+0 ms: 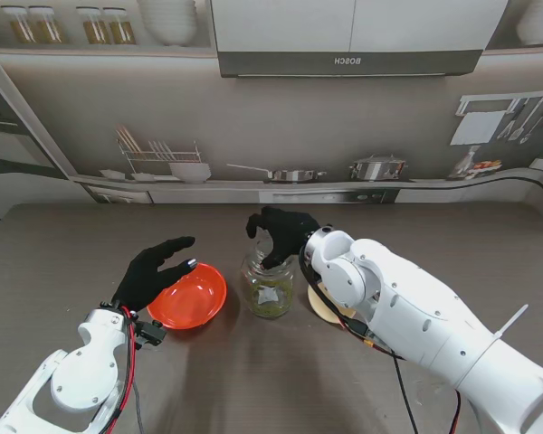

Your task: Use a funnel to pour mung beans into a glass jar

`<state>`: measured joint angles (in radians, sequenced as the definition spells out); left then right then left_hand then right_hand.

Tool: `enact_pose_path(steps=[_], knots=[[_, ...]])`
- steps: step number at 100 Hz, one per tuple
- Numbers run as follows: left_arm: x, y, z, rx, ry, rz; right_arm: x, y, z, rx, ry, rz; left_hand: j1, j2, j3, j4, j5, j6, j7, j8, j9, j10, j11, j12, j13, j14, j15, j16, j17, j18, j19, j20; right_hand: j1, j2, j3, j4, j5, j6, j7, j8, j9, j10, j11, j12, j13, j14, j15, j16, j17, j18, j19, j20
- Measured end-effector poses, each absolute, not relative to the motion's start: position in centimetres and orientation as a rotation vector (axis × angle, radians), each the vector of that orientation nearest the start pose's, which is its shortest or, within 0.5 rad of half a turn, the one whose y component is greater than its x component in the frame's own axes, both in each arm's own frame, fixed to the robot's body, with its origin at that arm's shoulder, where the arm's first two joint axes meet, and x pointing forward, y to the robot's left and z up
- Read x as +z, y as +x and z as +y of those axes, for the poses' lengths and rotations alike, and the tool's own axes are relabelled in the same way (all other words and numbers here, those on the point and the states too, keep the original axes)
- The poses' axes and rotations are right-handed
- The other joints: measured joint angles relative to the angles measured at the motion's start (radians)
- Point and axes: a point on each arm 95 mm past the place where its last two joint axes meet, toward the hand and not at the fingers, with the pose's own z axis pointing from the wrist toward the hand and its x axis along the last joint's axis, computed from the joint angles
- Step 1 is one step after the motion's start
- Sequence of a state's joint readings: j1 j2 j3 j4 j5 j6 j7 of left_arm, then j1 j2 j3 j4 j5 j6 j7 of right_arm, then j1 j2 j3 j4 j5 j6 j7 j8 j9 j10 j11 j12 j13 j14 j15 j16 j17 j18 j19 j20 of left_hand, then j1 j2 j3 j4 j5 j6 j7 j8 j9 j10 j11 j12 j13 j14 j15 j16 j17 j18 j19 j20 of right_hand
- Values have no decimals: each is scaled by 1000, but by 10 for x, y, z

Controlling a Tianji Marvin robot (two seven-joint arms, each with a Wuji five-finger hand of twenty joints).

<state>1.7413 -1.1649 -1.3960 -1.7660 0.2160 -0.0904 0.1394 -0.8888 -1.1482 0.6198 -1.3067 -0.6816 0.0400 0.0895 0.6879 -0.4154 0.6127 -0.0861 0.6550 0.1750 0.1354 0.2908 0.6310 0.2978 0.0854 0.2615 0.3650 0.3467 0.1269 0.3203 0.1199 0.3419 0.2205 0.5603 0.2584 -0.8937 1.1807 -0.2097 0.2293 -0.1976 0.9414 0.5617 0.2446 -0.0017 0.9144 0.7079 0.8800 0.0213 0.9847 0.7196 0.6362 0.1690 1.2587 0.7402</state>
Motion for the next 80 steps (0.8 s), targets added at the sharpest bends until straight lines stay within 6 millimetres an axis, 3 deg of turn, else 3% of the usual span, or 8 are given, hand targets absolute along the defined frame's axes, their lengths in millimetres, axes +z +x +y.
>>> enact_pose_path(steps=[12, 29, 61, 80], knots=[[-289, 371, 28, -2087, -1804, 700, -255, 507, 131, 1587, 1030, 1799, 0, 0, 0, 0, 0, 0, 0, 0, 0, 0, 0, 0, 0, 0, 0, 0, 0, 0, 0, 0, -11, 4, 0, 0, -37, -6, -34, 0, -16, 1, -48, -47, -30, 4, -54, -10, -12, 0, -15, 0], [-289, 371, 28, -2088, -1804, 705, -252, 507, 130, 1583, 1014, 1799, 0, 0, 0, 0, 0, 0, 0, 0, 0, 0, 0, 0, 0, 0, 0, 0, 0, 0, 0, 0, -43, 3, 1, 1, -49, -7, -80, 0, -38, 1, -101, -106, -62, 64, -214, -91, -32, 0, -29, 10], [-288, 372, 27, -2091, -1800, 706, -248, 506, 126, 1579, 1009, 1788, 0, 0, 0, 0, 0, 0, 0, 0, 0, 0, 0, 0, 0, 0, 0, 0, 0, 0, 0, 0, -69, 4, 1, 1, -72, -7, -151, 0, -39, 1, -161, -165, -107, 124, -430, -203, -59, 35, -90, 22], [-288, 372, 26, -2102, -1791, 711, -232, 501, 116, 1625, 1058, 1704, 0, 0, 0, 0, 0, 0, 0, 0, 0, 0, 0, 0, 0, 0, 0, 0, 0, 0, 0, 0, -79, 67, -40, 2, -71, -6, -174, 0, -9, 1, -208, -208, -117, 131, -516, -251, -98, 57, -164, 22]])
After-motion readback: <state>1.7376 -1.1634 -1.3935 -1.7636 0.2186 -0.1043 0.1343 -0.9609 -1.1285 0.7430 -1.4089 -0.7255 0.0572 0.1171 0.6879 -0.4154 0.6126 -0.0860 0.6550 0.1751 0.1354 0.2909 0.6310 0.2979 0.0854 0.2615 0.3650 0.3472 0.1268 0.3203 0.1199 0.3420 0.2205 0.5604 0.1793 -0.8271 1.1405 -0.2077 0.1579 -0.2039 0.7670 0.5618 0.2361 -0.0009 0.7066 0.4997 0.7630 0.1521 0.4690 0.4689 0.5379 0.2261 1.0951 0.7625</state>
